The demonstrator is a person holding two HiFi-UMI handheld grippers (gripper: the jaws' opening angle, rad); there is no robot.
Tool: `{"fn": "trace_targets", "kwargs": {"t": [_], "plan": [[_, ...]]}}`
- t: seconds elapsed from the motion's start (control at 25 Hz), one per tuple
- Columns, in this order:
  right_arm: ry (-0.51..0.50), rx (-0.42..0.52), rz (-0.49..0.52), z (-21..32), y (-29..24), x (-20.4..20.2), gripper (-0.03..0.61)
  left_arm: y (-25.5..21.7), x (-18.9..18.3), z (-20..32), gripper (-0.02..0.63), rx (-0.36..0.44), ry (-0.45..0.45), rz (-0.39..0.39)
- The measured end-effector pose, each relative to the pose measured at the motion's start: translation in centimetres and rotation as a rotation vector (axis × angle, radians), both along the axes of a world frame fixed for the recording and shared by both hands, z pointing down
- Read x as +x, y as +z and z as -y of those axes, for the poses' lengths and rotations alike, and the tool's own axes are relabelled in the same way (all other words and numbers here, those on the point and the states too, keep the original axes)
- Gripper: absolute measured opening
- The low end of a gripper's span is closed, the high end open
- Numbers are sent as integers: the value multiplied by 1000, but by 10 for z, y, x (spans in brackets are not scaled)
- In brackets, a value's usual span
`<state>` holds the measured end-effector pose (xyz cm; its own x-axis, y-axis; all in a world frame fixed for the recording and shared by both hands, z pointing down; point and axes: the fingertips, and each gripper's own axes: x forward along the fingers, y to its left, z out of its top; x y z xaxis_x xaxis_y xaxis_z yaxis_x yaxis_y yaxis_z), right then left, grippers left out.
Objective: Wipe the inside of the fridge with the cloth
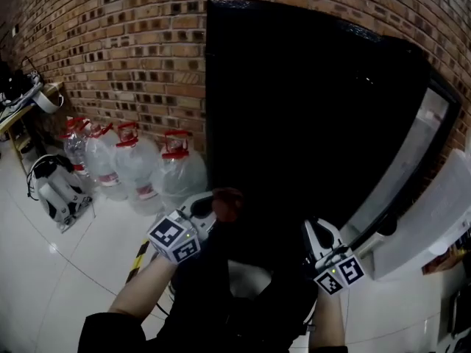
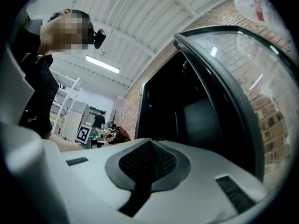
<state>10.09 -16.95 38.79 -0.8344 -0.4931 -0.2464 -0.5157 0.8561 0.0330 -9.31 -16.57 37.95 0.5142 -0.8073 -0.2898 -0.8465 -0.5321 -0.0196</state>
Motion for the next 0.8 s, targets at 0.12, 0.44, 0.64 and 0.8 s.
{"fn": "trace_targets", "kwargs": {"t": [0.12, 0.44, 0.64, 0.8], "plan": [[-1, -13, -15, 1, 19, -13, 6, 10, -17, -17, 57, 20, -73, 0], [-8, -52, 32, 0, 25, -26, 5, 30, -43, -40, 57, 14, -150, -12], [40, -67, -10, 13, 38, -29, 3, 32, -37, -42, 57, 61, -151, 47], [92, -49, -130, 19, 55, -42, 2, 41, -33, -36, 57, 44, -163, 101]]}}
